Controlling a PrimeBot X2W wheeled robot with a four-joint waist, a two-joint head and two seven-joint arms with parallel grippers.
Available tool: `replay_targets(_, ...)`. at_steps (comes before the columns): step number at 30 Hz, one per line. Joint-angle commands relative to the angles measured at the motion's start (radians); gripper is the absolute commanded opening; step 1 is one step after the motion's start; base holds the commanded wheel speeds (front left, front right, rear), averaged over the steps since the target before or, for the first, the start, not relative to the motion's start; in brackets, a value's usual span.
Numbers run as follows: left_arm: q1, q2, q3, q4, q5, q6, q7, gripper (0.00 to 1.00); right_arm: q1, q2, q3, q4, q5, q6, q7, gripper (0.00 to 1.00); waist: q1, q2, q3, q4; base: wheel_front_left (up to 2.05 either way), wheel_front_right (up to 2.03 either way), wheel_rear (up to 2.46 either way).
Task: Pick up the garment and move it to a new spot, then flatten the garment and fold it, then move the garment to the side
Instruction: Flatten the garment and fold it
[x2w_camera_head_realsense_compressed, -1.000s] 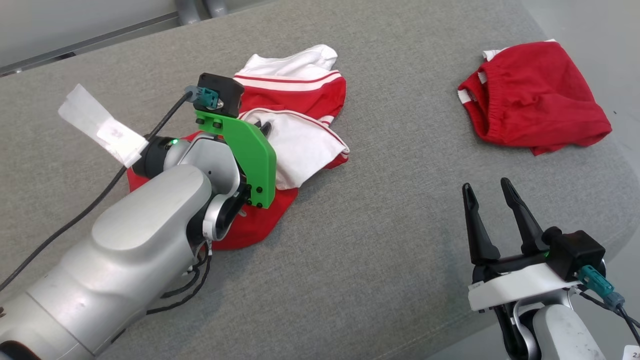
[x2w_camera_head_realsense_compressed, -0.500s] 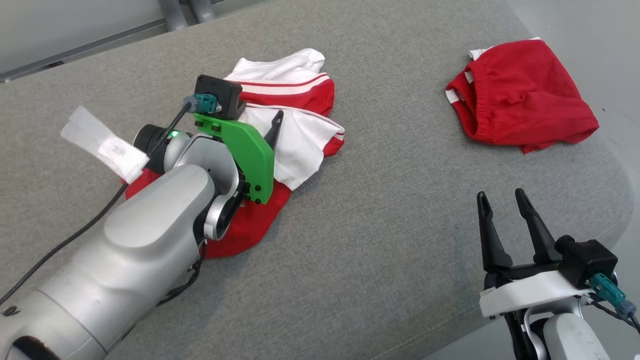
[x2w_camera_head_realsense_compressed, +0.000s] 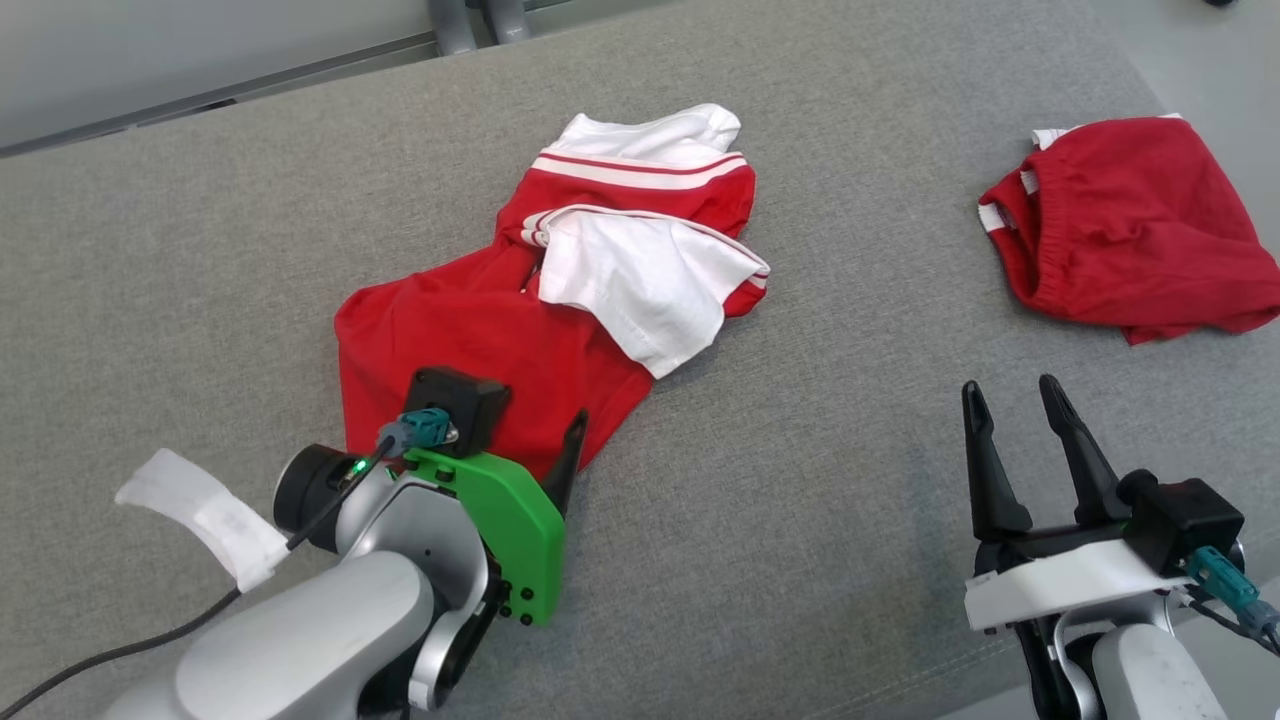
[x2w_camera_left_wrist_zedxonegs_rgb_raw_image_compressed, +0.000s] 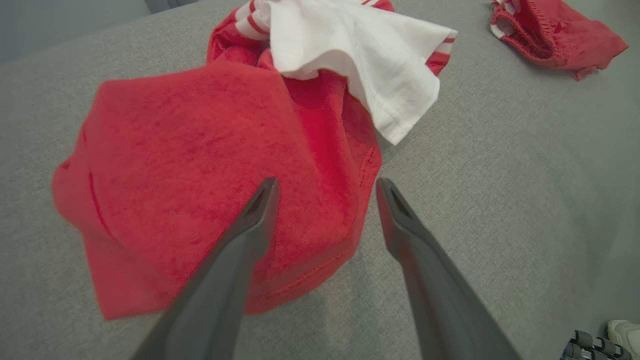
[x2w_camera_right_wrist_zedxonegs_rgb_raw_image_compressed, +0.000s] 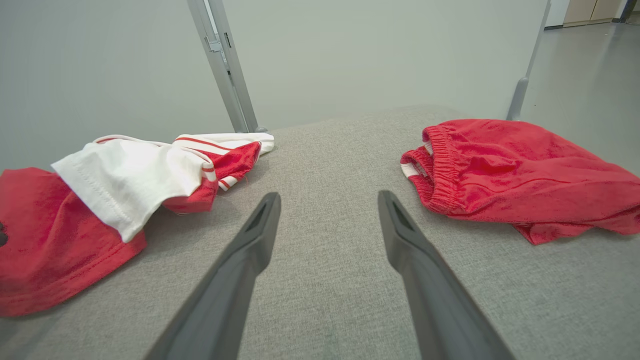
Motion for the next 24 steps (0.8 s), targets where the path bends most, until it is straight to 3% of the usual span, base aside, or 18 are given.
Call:
replay_targets(1,0.02,-0.019,0.003,0.009,-0.016,0.005,0.0,1.0,-0.021,-0.002,0.002,-0.006,-0.006,0.0,-0.003,1.0,0.0,0.0116,0.014,0.01,0.0,0.0,0.0)
replay_targets(8,0.015,-0.087,-0.01,0.135,-0.018,-0.018,0.004,1.0,-0.043,-0.002,0.014,-0.006,-0.005,0.0,-0.003,1.0,0.0,0.0116,0.042,-0.013,0.0,0.0,0.0)
replay_targets(13,0.005,-0.098,-0.02,0.246,0.003,-0.035,0.002,1.0,-0.03,-0.002,0.013,0.002,0.009,0.0,-0.003,1.0,0.0,0.0116,0.052,-0.04,0.0,0.0,0.0)
replay_targets(14,0.006,-0.099,-0.019,0.268,0.0,-0.035,-0.001,0.75,-0.028,-0.002,0.013,0.003,0.009,0.0,-0.003,1.0,0.0,0.0116,0.052,-0.044,0.0,0.0,0.0)
replay_targets(16,0.007,-0.093,-0.024,0.296,0.004,-0.052,0.004,0.09,-0.021,-0.002,0.01,0.003,0.011,0.0,-0.003,1.0,0.0,0.0116,0.049,-0.051,0.0,0.0,0.0)
replay_targets(17,0.014,-0.091,-0.025,0.301,-0.004,-0.061,0.007,0.0,-0.018,-0.002,0.007,0.003,0.012,0.0,-0.003,1.0,0.0,0.0116,0.046,-0.052,0.0,0.0,0.0)
replay_targets(24,0.025,0.0,-0.027,0.162,-0.025,-0.109,0.056,0.0,0.005,-0.002,-0.017,0.002,0.008,0.0,-0.003,1.0,0.0,0.0116,0.015,-0.038,0.0,0.0,0.0)
